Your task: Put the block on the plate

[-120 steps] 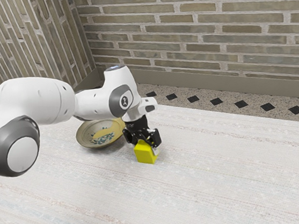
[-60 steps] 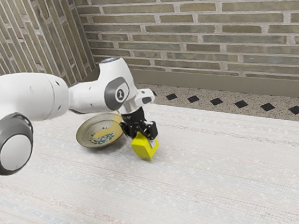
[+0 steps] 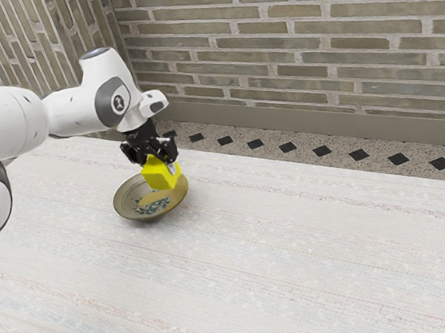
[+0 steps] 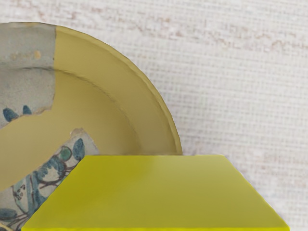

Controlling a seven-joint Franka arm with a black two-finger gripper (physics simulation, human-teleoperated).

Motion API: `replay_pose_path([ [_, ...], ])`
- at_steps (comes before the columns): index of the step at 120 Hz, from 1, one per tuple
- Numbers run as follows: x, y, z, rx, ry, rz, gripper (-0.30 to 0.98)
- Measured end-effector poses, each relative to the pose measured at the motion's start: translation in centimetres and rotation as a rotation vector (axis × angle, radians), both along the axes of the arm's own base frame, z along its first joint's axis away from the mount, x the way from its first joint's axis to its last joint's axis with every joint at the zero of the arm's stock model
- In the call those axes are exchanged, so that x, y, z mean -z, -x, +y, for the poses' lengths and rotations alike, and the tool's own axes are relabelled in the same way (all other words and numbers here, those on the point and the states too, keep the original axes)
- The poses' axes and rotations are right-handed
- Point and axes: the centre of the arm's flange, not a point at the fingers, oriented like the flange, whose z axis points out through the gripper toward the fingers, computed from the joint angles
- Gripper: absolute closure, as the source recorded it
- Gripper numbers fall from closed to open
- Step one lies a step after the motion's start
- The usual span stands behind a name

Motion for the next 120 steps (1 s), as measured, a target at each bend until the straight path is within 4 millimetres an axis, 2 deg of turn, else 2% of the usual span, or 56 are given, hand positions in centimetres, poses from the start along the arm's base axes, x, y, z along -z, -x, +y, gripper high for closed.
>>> replay_pose_path([
  [11, 1.7, 0.1, 2.3, -0.034, -0.007, 0.027, 0.28],
  [23, 3.8, 0.2, 3.9, -0.058, -0.012, 0.055, 0.28],
  [35, 4.8, -0.1, 4.3, -0.063, -0.013, 0.067, 0.27],
  [57, 5.3, -0.4, 4.2, -0.057, -0.012, 0.068, 0.12],
  [72, 3.7, -0.4, 4.2, -0.050, -0.019, 0.047, 0.07],
  [84, 1.2, -0.3, 3.8, -0.029, -0.038, 0.021, 0.04],
  [101, -2.1, -0.2, 1.7, 0.047, -0.063, -0.008, 0.02],
  [120, -7.6, 1.2, -1.2, 0.176, -0.068, -0.041, 0.01],
])
